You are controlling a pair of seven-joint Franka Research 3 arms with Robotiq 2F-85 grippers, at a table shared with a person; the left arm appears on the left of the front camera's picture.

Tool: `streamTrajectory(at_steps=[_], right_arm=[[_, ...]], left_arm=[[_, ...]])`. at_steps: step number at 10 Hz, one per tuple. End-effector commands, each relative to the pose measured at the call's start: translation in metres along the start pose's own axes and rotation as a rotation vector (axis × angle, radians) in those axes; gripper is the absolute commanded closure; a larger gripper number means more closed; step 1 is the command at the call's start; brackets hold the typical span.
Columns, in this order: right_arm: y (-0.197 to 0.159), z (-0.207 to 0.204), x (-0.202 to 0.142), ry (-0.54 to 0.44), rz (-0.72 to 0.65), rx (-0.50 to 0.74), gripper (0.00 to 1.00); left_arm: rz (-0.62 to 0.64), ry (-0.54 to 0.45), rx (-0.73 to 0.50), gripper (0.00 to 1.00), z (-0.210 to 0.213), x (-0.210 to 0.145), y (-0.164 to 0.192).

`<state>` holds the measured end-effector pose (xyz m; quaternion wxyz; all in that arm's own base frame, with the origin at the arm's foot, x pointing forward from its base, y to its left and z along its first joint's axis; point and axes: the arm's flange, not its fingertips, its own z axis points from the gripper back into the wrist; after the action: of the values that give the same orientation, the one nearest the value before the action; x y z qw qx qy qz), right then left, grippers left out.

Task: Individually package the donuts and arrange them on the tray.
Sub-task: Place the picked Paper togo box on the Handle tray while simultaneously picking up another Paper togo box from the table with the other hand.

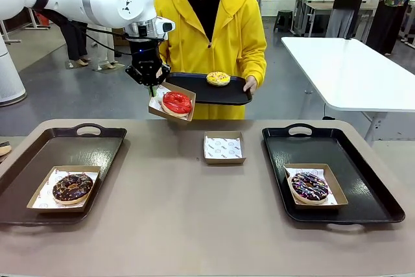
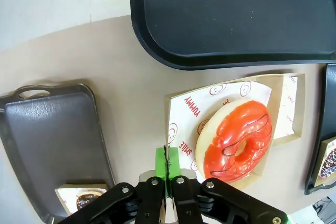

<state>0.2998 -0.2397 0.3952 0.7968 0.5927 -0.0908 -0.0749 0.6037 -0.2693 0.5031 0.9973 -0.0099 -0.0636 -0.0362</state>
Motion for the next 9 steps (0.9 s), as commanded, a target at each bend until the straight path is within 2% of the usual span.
streamTrajectory(at_steps=[1,4,6,9], right_arm=[[0.0,0.0,0.0,0.0,0.0,0.0,0.0],[0.071,-0.047,0.044,-0.024,0.051,-0.141,0.0],[0.129,-0.095,0.075,-0.047,0.066,-0.267,0.0],[0.176,-0.186,0.093,-0.054,0.115,-0.483,0.0]], left_arm=[[0.0,0.0,0.0,0.99,0.0,0.0,0.0],[-0.028,-0.026,-0.015,0.99,0.023,-0.028,0.041],[-0.01,-0.031,-0.029,0.99,0.031,-0.053,0.08],[0.046,0.0,-0.03,0.99,0.028,-0.088,0.132]])
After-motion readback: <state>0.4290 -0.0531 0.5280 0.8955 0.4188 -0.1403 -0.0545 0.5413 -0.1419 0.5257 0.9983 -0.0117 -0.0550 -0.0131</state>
